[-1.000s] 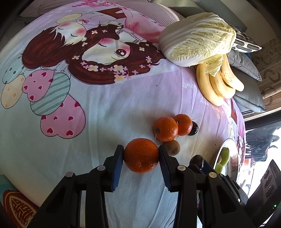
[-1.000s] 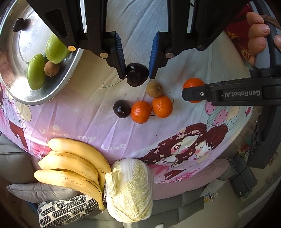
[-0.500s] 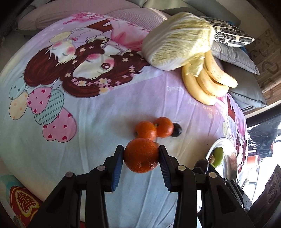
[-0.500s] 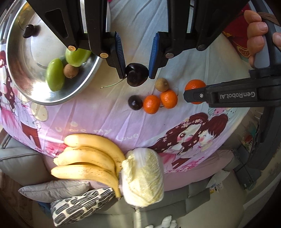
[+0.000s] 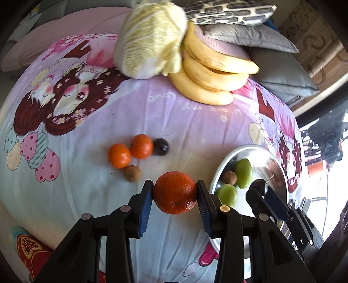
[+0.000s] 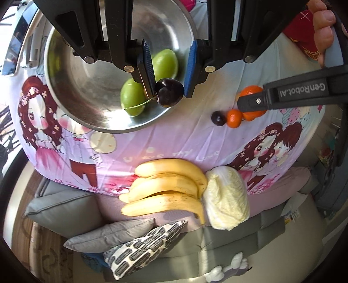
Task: Organize fruits
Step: 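Carry the orange and the dark cherry over the steel basin with both tools, then open both tools to drop the cherry and orange into the basin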
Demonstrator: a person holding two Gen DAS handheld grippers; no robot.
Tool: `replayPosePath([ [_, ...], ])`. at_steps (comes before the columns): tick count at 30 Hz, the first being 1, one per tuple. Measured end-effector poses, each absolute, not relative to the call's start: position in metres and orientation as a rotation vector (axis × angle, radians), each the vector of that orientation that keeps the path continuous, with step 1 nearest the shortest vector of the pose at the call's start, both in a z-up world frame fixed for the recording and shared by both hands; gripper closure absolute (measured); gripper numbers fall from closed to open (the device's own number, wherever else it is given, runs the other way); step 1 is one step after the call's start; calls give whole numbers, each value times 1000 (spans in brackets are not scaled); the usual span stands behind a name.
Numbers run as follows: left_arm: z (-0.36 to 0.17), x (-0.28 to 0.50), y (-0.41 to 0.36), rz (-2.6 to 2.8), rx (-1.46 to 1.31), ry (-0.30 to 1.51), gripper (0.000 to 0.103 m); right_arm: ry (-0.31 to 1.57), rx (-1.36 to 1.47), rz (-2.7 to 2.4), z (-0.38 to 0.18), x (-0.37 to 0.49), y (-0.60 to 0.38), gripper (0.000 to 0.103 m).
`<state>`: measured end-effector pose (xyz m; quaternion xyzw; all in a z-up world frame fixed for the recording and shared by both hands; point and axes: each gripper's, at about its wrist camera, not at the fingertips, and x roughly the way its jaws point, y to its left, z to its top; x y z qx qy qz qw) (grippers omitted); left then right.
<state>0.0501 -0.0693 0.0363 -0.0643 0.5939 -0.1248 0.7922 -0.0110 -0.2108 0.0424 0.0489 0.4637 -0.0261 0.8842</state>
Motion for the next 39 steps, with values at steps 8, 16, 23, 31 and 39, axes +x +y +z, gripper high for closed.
replayPosePath([
  [8,42,41,-121,-352,-36,1295,61,968,129,-157,45,-22,-248,74],
  [16,38,32,-166,-419,57,1314,61,983,176,-269,40,-33,-287,74],
  [23,30,24,-191,-443,111,1327,61,992,208,-316,35,-40,-307,74],
  [31,17,26,-198,-426,127,1353,61,1021,215,-324,26,-38,-312,74],
  [39,9,28,-199,-419,128,1373,61,1047,211,-331,19,-36,-311,74],
])
